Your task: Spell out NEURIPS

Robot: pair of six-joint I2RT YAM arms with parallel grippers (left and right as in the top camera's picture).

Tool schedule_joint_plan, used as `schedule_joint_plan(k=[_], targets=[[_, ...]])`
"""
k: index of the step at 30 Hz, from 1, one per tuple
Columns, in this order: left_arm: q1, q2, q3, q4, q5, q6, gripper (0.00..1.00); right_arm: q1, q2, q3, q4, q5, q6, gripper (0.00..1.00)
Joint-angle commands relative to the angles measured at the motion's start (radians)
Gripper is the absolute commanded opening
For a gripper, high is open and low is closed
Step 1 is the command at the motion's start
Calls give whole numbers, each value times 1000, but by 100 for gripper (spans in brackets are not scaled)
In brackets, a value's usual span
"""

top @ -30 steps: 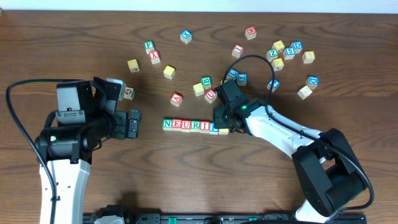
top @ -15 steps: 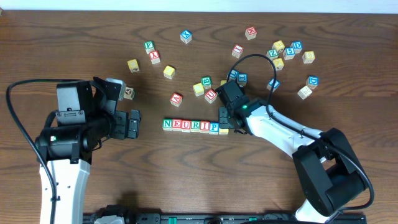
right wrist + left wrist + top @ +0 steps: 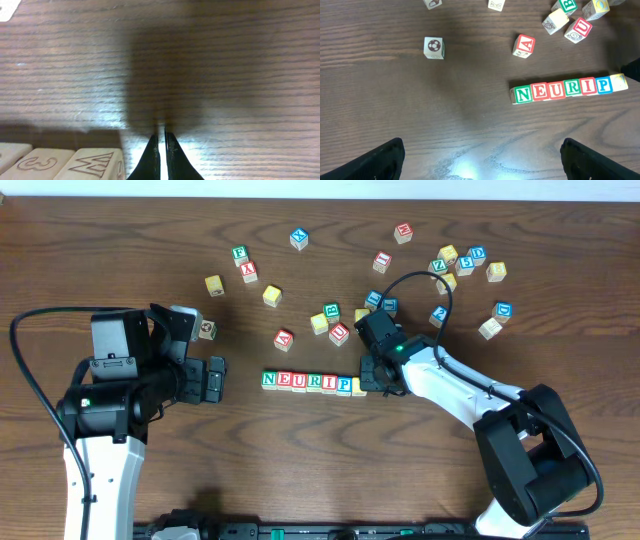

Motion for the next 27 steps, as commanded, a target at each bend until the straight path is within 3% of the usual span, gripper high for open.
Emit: schedule_joint_plan(k=[1, 27], targets=[[5, -6, 20, -2, 12, 13, 98, 0, -16, -2, -1, -29, 17, 1], [5, -6, 20, -2, 12, 13, 98, 0, -16, -2, 23, -80, 47, 1]])
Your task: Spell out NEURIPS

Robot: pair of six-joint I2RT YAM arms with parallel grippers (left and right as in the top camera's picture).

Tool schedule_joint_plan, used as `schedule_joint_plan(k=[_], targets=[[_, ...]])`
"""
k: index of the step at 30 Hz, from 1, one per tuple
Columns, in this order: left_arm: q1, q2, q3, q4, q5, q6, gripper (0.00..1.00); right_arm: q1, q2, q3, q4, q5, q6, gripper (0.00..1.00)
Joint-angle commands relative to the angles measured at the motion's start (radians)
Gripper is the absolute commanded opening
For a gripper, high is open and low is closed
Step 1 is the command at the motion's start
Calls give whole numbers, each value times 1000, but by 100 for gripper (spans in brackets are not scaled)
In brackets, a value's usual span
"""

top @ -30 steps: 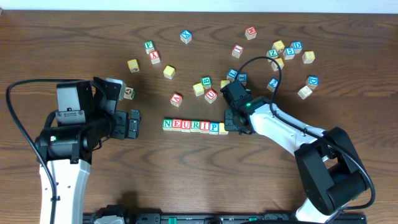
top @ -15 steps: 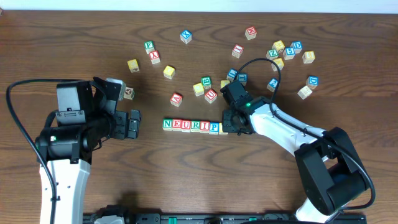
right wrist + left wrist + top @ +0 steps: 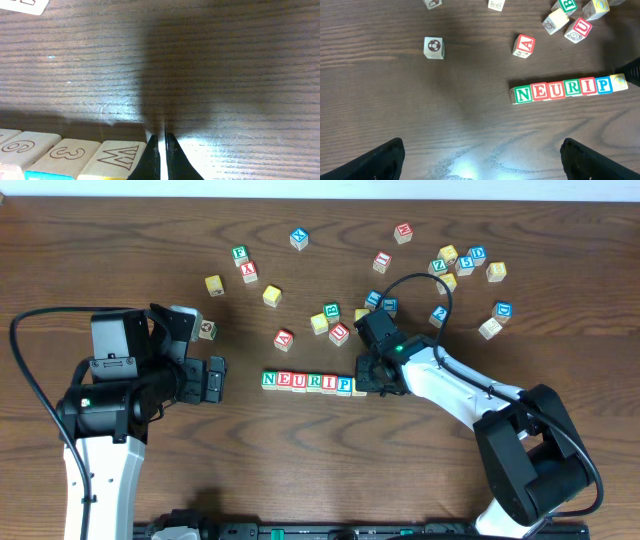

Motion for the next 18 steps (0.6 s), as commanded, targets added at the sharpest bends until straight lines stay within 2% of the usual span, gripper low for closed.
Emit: schedule_joint_plan(k=[1, 18], targets=[[4, -6, 20, -2, 12, 13, 98, 0, -16, -2, 3, -6, 22, 1], [5, -6, 20, -2, 12, 13, 98, 0, -16, -3, 5, -26, 40, 1]])
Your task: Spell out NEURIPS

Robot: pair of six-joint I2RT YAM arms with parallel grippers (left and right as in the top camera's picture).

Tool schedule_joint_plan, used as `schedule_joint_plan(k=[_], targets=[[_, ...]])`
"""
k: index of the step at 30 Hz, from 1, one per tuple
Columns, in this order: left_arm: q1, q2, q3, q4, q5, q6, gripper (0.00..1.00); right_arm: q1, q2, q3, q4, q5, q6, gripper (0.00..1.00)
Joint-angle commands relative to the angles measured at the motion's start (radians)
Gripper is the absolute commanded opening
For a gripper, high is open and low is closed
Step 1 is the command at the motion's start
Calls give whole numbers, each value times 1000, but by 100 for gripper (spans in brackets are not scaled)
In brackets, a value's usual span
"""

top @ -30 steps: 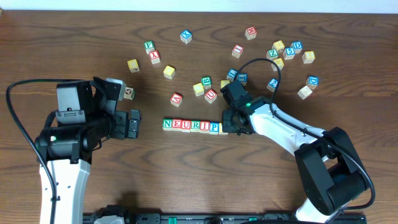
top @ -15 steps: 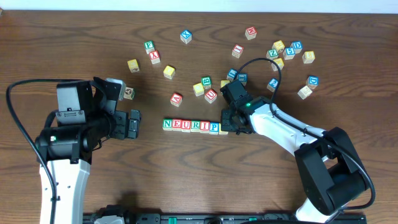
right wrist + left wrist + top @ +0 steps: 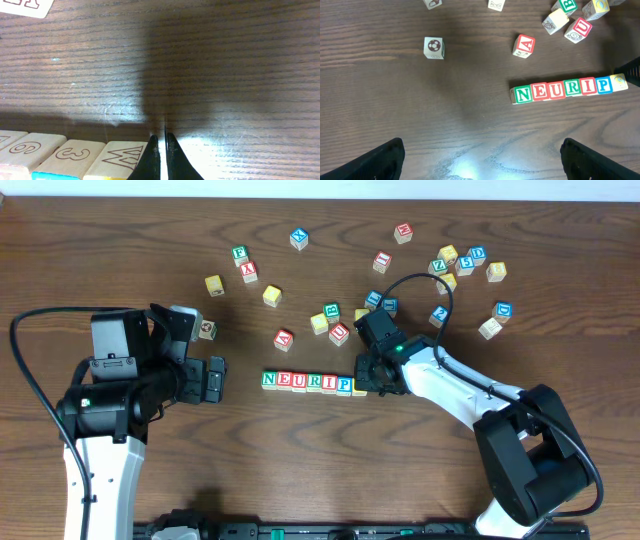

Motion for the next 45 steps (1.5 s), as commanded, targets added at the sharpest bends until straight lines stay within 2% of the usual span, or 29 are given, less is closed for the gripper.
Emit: schedule_joint_plan(k=[1, 45], targets=[[5, -6, 20, -2, 12, 13, 98, 0, -16, -2, 1, -14, 16, 1], [4, -6, 20, -2, 12, 13, 98, 0, -16, -2, 14, -37, 38, 1]])
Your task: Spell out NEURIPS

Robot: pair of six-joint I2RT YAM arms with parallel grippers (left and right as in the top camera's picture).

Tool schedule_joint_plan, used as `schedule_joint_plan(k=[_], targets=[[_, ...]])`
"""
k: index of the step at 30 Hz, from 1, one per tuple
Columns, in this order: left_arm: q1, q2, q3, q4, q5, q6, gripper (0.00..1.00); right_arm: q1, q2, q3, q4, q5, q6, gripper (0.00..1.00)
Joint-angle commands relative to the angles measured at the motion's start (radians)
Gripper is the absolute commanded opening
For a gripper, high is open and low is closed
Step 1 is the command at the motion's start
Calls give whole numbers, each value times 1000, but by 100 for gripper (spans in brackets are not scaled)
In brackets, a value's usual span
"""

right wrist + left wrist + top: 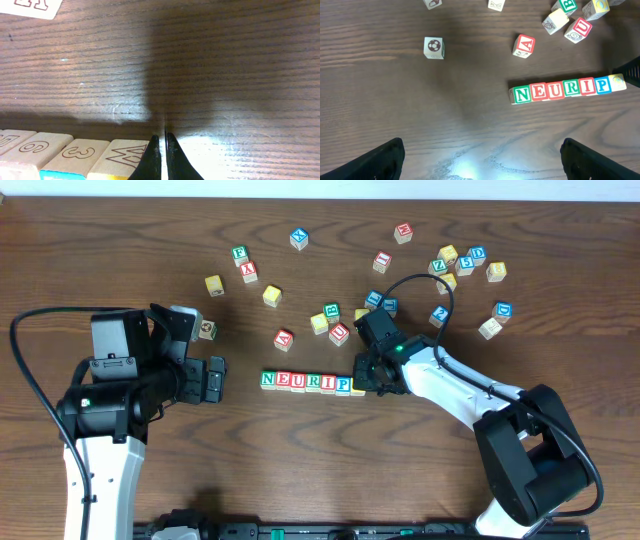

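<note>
Six letter blocks reading N E U R I P (306,382) (562,89) lie in a line at mid-table. A yellow-edged block (618,81) sits against the P at the row's right end; its top letter is too small to read. My right gripper (370,379) (161,139) is shut and empty, low over the table, its tips against the side of that end block (127,156), whose side face shows a W. My left gripper (214,378) (481,162) hangs open and empty to the left of the row.
Loose blocks are scattered behind the row: a red A (284,338), a red U (339,333), a green B (331,311), several more at the back right (462,265) and back left (243,265). A football-picture block (434,47) lies near my left arm.
My shut right gripper has edged a little further left against the end block. The whole row sits very slightly further left. The left arm has not moved.
At first my shut right gripper stood a short way right of the yellow end block. Then its tips were at that block's side. Since then they have stayed against it, and the block and row have shifted slightly left. The left gripper stayed open and still.
</note>
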Motion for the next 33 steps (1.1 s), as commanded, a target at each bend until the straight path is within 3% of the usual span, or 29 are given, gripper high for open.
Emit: schedule_joint_plan(k=[1, 8, 22, 29, 33], targets=[[4, -6, 20, -2, 12, 13, 98, 0, -16, -2, 5, -10, 14, 1], [5, -6, 20, -2, 12, 13, 98, 0, -16, -2, 4, -1, 13, 1], [4, -6, 20, -2, 12, 13, 98, -21, -29, -2, -32, 296, 3, 1], [4, -6, 20, -2, 12, 13, 98, -27, -155, 27, -6, 261, -121, 1], [4, -6, 20, -2, 12, 13, 98, -26, -258, 30, 2, 94, -225, 1]])
